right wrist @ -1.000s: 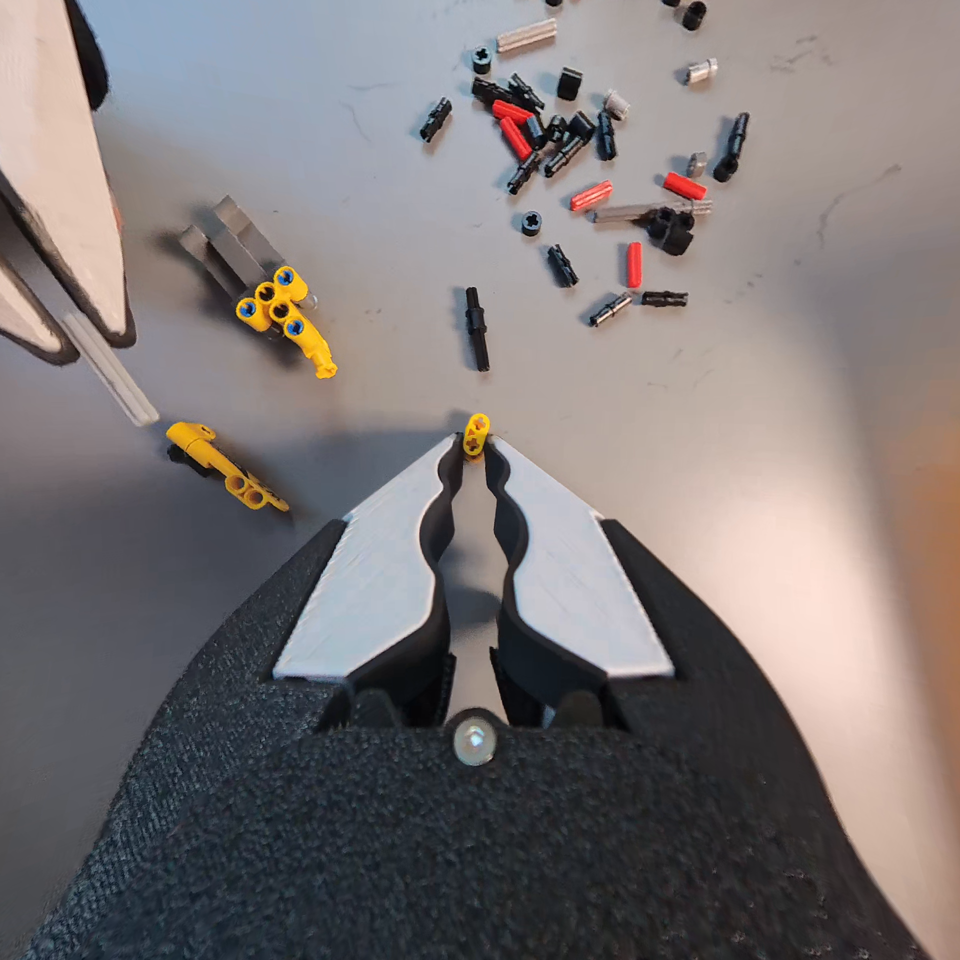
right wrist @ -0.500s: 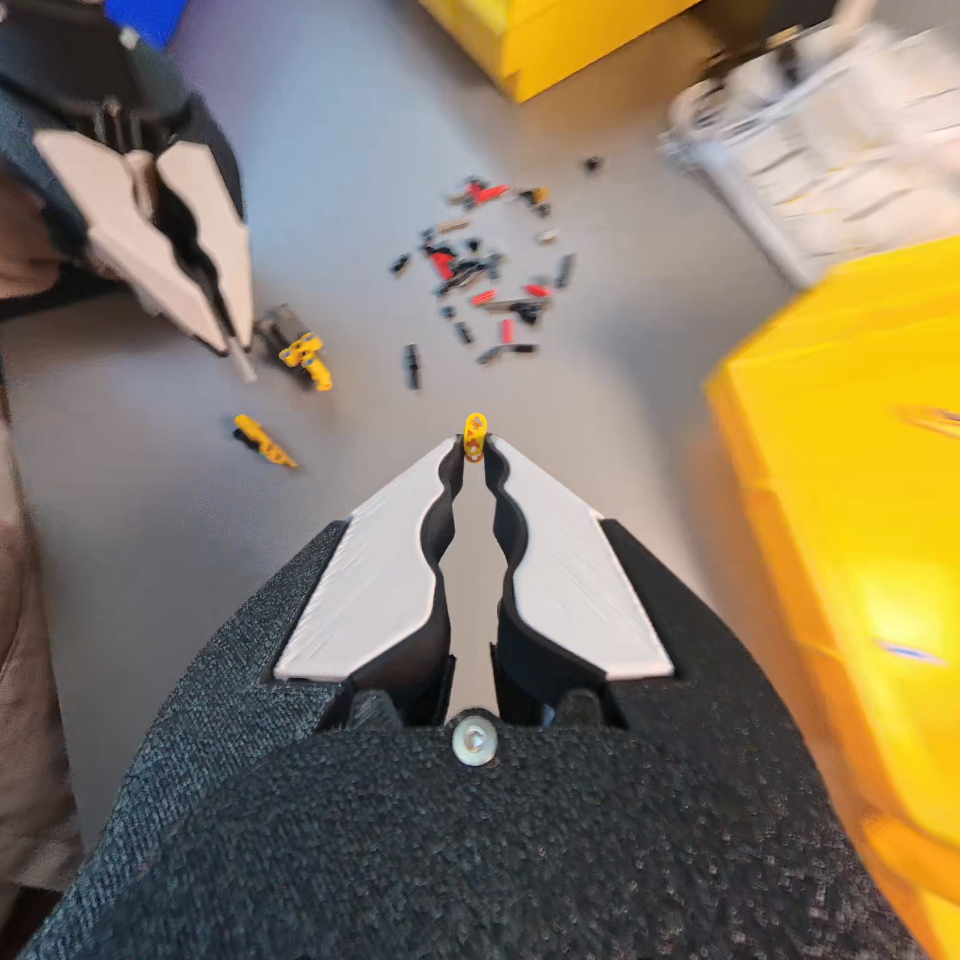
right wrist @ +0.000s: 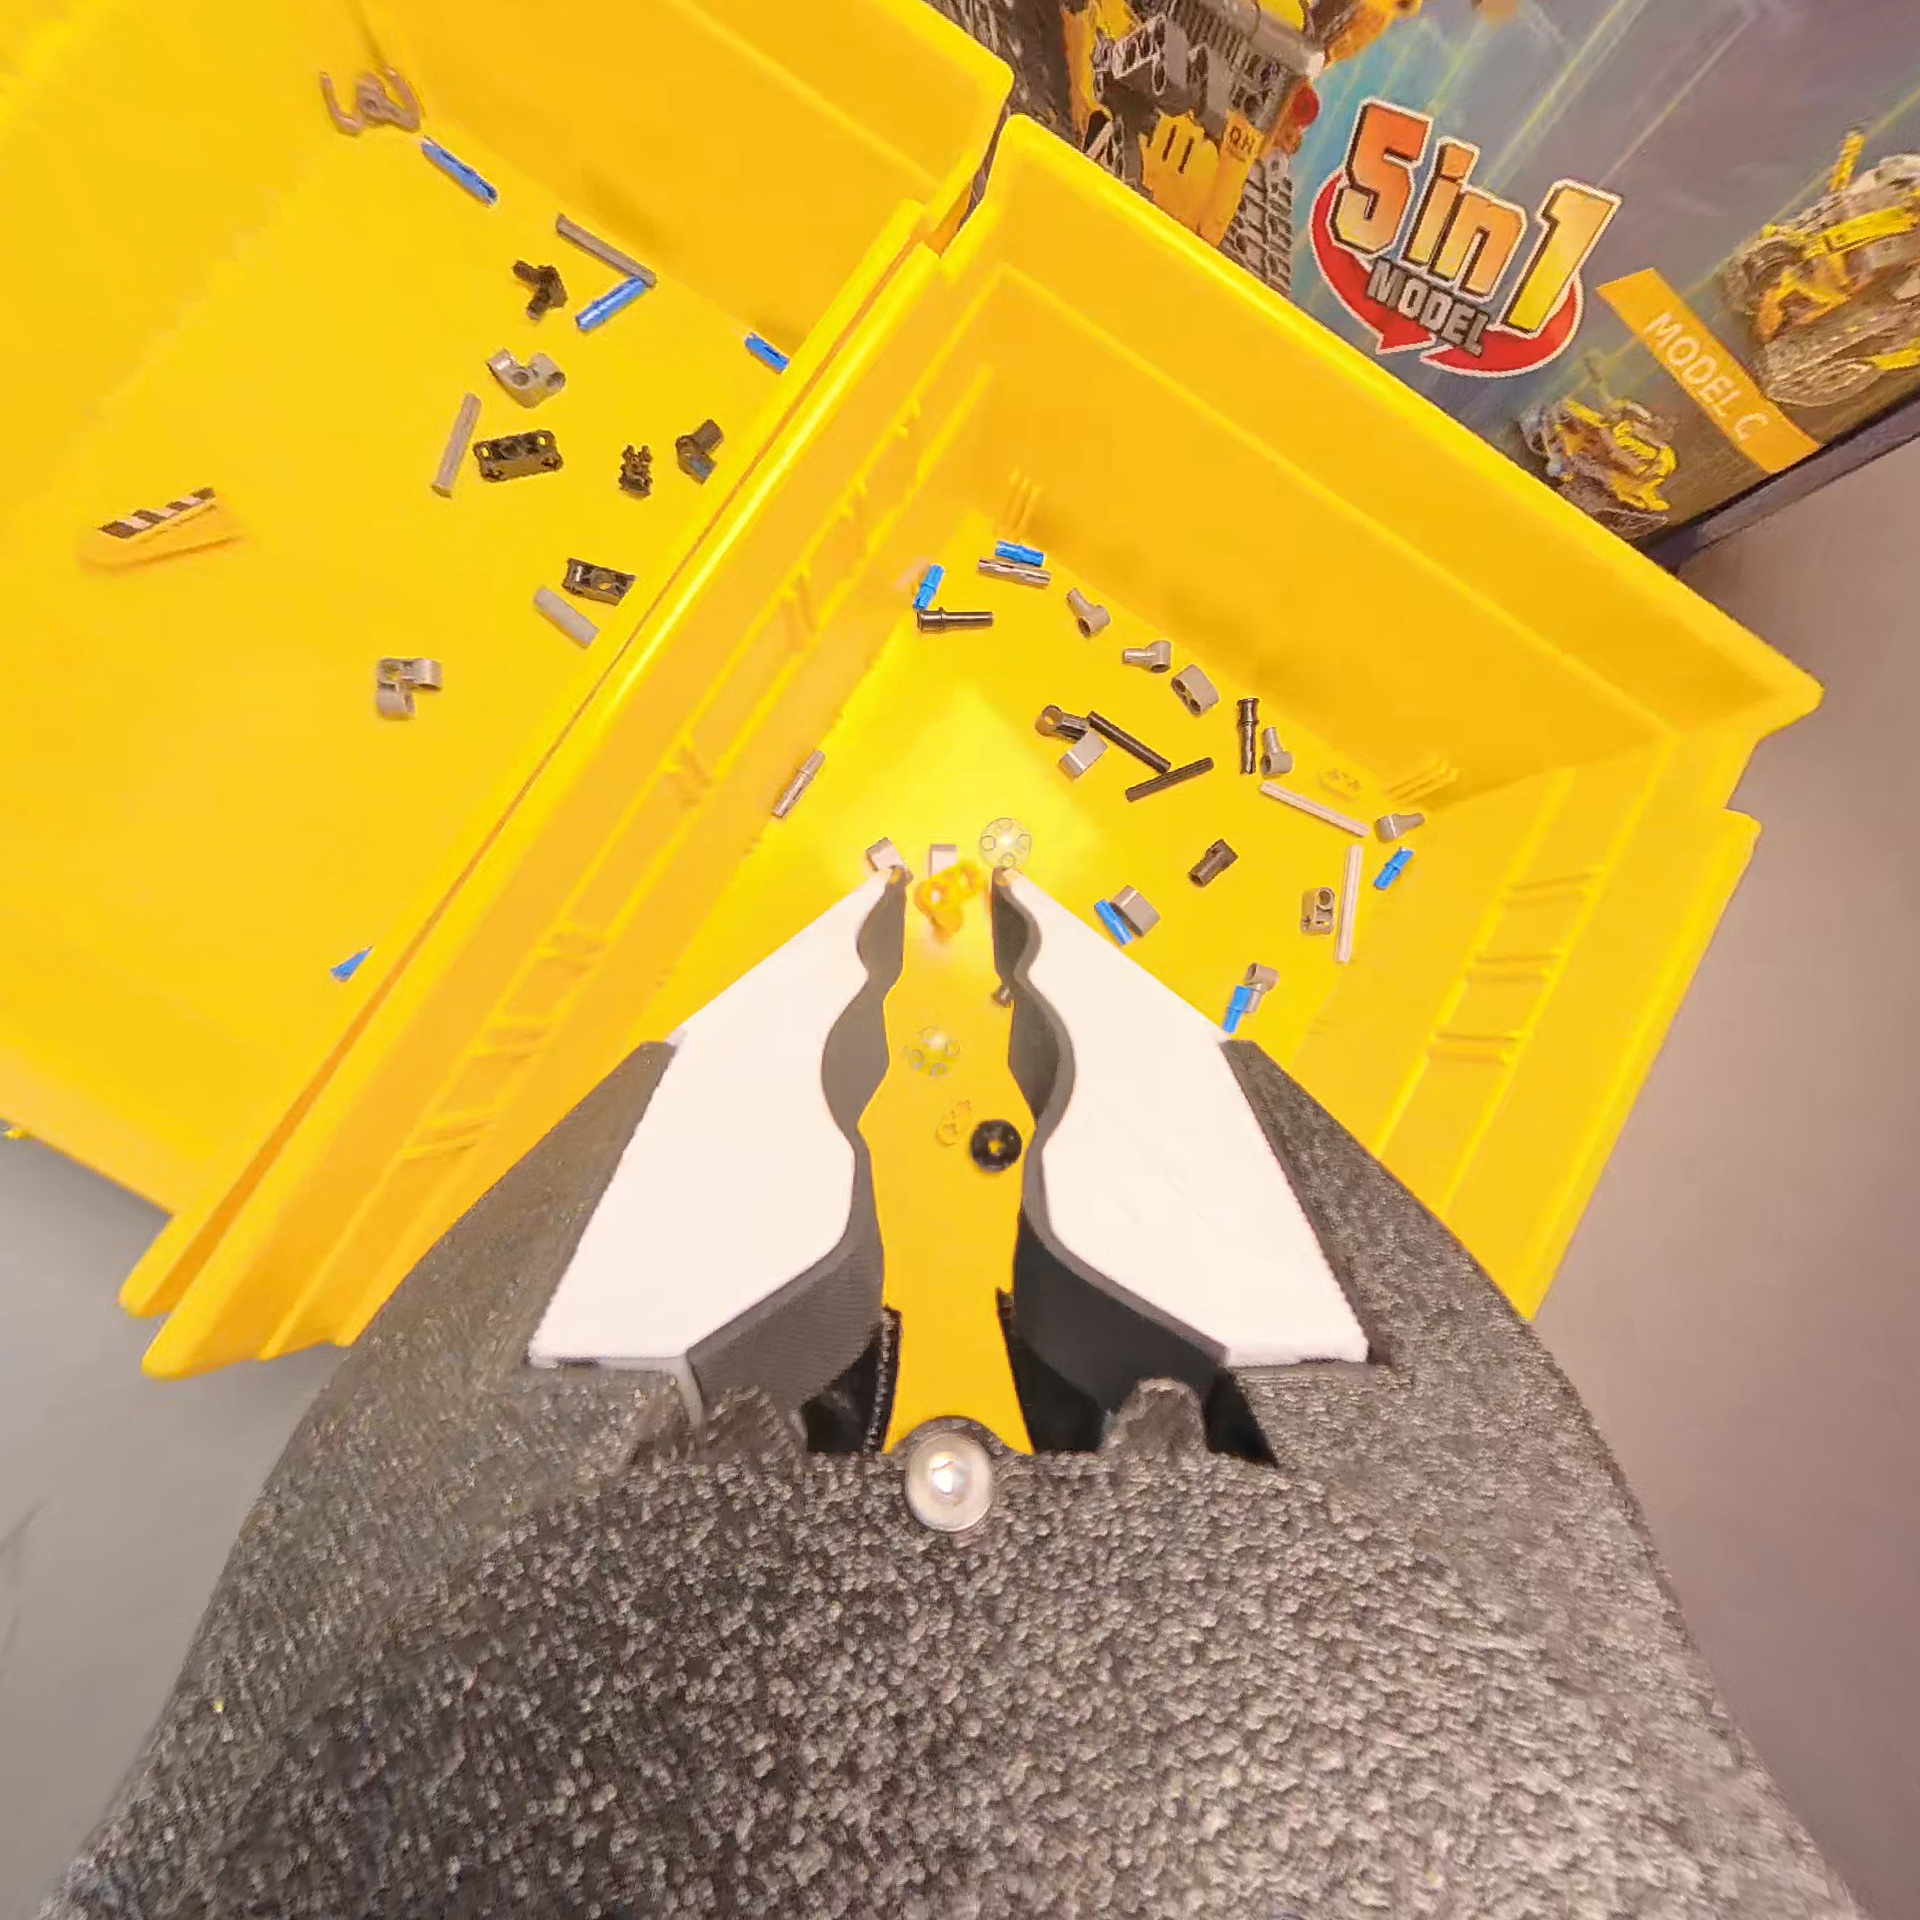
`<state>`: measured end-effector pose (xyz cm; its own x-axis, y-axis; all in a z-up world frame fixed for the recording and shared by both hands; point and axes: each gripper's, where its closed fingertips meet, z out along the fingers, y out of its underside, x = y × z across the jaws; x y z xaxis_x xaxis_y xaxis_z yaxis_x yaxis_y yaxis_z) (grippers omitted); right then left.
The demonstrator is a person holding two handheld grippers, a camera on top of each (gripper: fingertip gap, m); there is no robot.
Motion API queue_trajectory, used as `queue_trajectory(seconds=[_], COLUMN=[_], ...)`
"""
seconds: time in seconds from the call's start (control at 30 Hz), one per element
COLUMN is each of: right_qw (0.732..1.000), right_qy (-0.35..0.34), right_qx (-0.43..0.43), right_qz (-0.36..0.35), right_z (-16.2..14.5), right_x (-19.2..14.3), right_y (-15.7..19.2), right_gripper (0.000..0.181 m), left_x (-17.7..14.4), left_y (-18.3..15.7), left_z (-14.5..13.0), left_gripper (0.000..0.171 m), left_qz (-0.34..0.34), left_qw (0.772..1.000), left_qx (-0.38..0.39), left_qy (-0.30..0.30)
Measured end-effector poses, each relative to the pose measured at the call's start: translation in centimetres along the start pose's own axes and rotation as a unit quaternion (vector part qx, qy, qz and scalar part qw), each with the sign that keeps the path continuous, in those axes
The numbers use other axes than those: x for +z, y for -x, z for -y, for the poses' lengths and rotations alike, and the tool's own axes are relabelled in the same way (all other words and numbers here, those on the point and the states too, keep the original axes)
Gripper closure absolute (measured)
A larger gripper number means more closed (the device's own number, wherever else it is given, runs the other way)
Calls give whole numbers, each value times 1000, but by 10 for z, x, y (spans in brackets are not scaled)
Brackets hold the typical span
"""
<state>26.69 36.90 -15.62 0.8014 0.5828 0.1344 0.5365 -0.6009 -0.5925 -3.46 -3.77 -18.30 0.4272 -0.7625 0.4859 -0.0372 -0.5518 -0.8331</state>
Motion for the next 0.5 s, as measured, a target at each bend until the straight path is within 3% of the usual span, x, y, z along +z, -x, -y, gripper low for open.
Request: queue_trajectory(seconds=[0.17, 0.3, 0.4, 0.5], right_qw=[998, 990, 962, 903], right_qy=[-50, -126, -208, -265], right_qx=[-29, -68, -134, -227], right_qz=[-9, 18, 112, 252], right_z=[16, 30, 33, 4], right_x=[-25, -68, -110, -145], right_y=[9, 51, 137, 258], right_gripper=[159, 156, 157, 160], left_x=[1, 1, -1, -4], left_y=[1, -1, -5, -14], left_z=[0, 2, 7, 16], left_gripper=[167, 167, 167, 167], left_qz=[-1, -4, -16, -30], left_qw=[1000, 1000, 1000, 998], left_qx=[-2, 2, 3, 27], left_qy=[-2, -8, -24, -47])
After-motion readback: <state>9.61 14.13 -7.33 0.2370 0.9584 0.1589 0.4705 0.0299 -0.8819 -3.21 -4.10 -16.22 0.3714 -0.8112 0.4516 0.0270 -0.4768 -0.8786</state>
